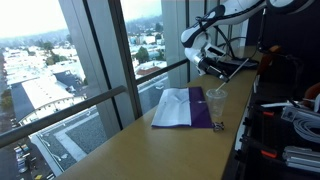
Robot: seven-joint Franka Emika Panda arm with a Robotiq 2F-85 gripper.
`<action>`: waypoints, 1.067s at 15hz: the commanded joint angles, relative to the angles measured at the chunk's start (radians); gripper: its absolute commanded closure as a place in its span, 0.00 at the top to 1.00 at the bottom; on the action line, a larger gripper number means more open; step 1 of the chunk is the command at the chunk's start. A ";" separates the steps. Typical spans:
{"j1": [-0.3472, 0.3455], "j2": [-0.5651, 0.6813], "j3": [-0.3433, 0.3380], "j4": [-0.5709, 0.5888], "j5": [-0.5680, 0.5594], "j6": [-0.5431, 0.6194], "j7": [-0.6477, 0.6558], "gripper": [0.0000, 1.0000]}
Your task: Place the straw in the cup
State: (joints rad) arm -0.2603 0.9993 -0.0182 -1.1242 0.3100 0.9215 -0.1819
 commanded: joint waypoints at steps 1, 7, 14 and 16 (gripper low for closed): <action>0.001 -0.008 0.012 -0.011 0.024 -0.028 0.007 0.00; 0.007 -0.016 0.009 -0.022 0.012 -0.029 0.005 0.00; 0.006 -0.012 0.007 -0.023 0.008 -0.027 0.004 0.00; 0.005 -0.015 0.005 -0.027 0.003 -0.024 -0.001 0.00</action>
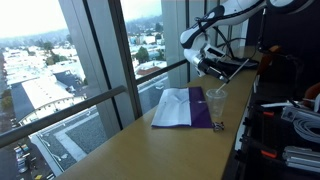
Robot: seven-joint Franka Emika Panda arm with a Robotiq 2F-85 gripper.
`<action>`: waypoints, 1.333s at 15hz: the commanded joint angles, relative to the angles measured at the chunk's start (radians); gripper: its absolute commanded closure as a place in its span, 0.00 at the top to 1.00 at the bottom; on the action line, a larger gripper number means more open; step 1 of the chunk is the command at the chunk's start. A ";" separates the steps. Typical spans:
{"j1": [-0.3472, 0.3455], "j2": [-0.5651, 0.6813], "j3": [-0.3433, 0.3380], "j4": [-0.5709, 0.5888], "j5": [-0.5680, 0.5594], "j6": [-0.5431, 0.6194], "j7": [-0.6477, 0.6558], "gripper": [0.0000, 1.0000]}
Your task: Place the straw in the cup
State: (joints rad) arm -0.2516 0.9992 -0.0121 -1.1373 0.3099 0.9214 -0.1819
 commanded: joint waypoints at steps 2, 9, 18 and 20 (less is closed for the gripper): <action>-0.005 -0.020 -0.002 -0.018 -0.001 -0.017 -0.007 0.00; -0.010 -0.007 -0.004 -0.009 0.002 -0.020 -0.006 0.00; -0.013 0.019 -0.008 0.002 0.005 -0.017 0.001 0.00; -0.014 0.023 -0.009 0.006 0.005 -0.017 0.002 0.00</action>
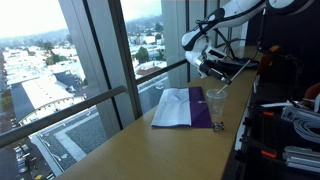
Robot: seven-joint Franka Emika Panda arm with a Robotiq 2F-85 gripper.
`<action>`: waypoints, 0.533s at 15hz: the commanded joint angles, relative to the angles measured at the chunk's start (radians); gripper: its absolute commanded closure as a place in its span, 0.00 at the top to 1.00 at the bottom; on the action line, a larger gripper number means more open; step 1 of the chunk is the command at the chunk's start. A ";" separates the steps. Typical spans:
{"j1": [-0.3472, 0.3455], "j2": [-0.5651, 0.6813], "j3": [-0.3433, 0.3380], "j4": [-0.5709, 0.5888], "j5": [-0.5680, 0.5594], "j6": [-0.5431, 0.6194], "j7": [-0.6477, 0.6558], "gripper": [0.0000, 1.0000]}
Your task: Place the straw in the cup
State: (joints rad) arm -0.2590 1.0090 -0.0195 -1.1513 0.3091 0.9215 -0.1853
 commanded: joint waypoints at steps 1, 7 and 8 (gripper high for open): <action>-0.007 0.015 -0.002 0.021 0.005 -0.016 0.006 0.00; -0.014 0.041 -0.004 0.044 0.012 -0.018 0.012 0.00; -0.016 0.045 -0.003 0.049 0.014 -0.019 0.012 0.00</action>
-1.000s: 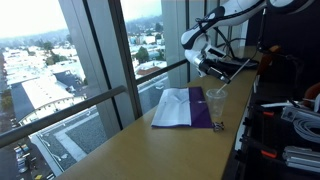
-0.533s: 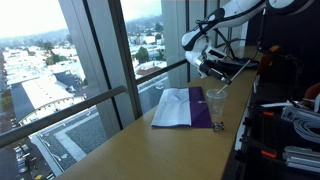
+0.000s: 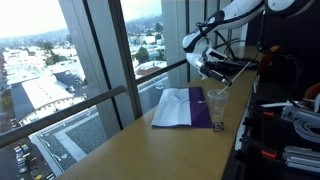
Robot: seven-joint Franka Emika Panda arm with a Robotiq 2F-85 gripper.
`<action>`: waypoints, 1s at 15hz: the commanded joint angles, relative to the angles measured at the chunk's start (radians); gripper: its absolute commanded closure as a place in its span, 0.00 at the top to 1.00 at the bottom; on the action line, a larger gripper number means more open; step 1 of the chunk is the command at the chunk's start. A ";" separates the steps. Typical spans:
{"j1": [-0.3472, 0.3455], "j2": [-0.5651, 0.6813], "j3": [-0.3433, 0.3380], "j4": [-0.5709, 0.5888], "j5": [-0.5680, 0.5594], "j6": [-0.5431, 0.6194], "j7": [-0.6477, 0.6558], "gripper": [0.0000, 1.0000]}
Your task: Place the straw in the cup
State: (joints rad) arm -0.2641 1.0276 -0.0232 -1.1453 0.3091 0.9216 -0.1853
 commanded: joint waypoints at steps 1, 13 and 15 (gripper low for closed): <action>-0.012 0.028 0.001 0.046 0.016 -0.020 0.012 0.00; -0.023 0.053 0.010 0.113 0.025 -0.032 0.015 0.40; -0.025 0.055 0.012 0.120 0.026 -0.034 0.013 0.55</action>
State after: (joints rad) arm -0.2737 1.0565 -0.0230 -1.0775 0.3098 0.9216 -0.1853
